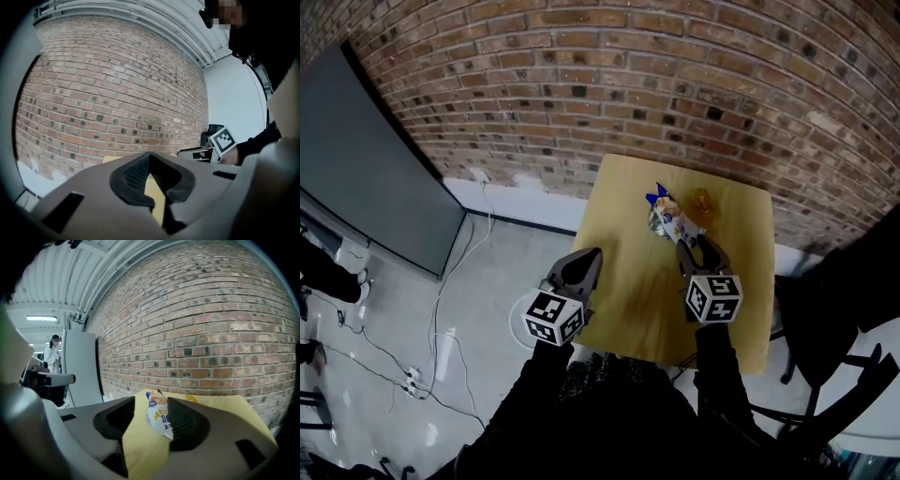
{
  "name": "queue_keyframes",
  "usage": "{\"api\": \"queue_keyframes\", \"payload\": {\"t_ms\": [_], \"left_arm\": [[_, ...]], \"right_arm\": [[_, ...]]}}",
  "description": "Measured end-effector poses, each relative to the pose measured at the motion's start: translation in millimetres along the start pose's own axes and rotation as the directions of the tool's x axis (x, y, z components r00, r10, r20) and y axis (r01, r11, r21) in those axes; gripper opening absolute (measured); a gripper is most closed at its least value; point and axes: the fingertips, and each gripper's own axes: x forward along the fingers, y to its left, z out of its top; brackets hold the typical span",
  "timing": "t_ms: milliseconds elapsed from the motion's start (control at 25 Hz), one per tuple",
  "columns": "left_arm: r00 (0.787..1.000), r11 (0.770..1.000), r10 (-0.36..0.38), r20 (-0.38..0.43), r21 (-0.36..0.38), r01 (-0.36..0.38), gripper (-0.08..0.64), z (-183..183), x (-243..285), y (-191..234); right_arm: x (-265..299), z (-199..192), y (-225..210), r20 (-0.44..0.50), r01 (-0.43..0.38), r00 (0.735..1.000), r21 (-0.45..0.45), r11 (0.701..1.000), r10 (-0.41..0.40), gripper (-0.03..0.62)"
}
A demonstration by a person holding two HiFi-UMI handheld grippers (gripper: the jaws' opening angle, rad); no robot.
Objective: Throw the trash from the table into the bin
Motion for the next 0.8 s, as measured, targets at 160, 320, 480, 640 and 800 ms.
{"api": "queue_keyframes", "payload": {"t_ms": [160,320,480,640,800], "left_arm": [[1.000,1.000,0.023,-0.010,0.003,-0.023,0.003,-3.0,3.0,0.0],[0.999,0.999,0.050,-0.014,0.008,-0.049,0.003,-4.7,1.1,3.4],[0.997,0.997,0.070,-0.029,0.015,-0.069,0.003,-10.1,-2.2,4.4],[0.996,0.997,0.081,-0.043,0.002,-0.081,0.003,-17.1,-5.4,2.8],[0.994,0.995,0.100,-0.050,-0.017,-0.101,0.003,-22.5,-10.9,5.4]], "right_arm": [[17.5,-15.5,-4.4,-0.066,-0.007,0.998,-0.042,0.999,0.004,0.322],[31.6,-31.2,-7.3,-0.115,-0.032,0.993,-0.053,0.998,0.026,0.331],[46.7,-49.8,-11.5,-0.172,-0.057,0.985,-0.122,0.991,0.036,0.331],[61.7,-66.5,-14.9,-0.225,-0.098,0.972,-0.160,0.982,0.060,0.330],[69.8,-73.1,-22.9,-0.235,-0.085,0.970,-0.123,0.989,0.055,0.330]]}}
